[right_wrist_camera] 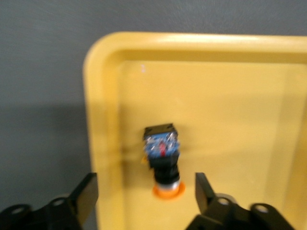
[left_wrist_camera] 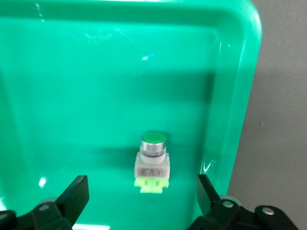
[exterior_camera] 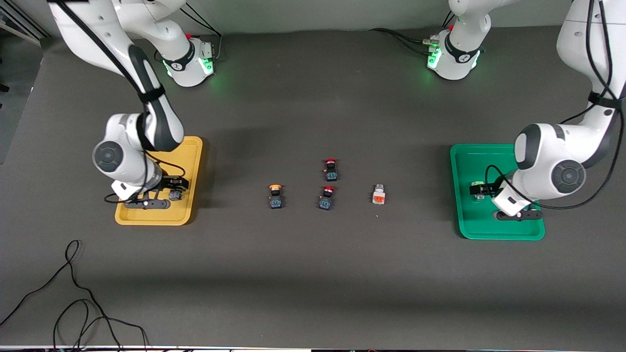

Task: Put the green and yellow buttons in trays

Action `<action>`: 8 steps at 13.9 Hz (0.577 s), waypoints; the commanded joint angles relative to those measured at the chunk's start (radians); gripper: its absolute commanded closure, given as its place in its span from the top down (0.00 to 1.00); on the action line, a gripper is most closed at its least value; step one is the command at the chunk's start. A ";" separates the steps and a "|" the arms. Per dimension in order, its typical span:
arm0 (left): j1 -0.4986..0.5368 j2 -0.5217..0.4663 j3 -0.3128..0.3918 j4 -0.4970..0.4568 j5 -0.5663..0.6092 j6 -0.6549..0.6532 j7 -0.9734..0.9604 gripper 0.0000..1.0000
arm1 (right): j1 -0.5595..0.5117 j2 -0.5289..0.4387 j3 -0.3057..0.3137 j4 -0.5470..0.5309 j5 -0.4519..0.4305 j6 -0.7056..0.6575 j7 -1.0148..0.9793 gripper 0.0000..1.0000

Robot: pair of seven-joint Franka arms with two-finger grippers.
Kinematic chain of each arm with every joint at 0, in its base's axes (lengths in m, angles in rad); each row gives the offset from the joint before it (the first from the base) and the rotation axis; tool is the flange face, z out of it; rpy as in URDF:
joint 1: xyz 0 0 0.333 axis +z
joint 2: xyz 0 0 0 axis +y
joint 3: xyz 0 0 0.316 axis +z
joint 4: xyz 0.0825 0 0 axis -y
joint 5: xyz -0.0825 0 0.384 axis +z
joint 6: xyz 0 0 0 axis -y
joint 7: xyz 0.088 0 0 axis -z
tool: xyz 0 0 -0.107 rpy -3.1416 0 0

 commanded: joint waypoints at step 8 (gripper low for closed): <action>-0.045 -0.077 -0.082 0.424 -0.066 -0.468 -0.112 1.00 | 0.222 0.145 0.004 0.519 0.230 -0.323 0.402 0.99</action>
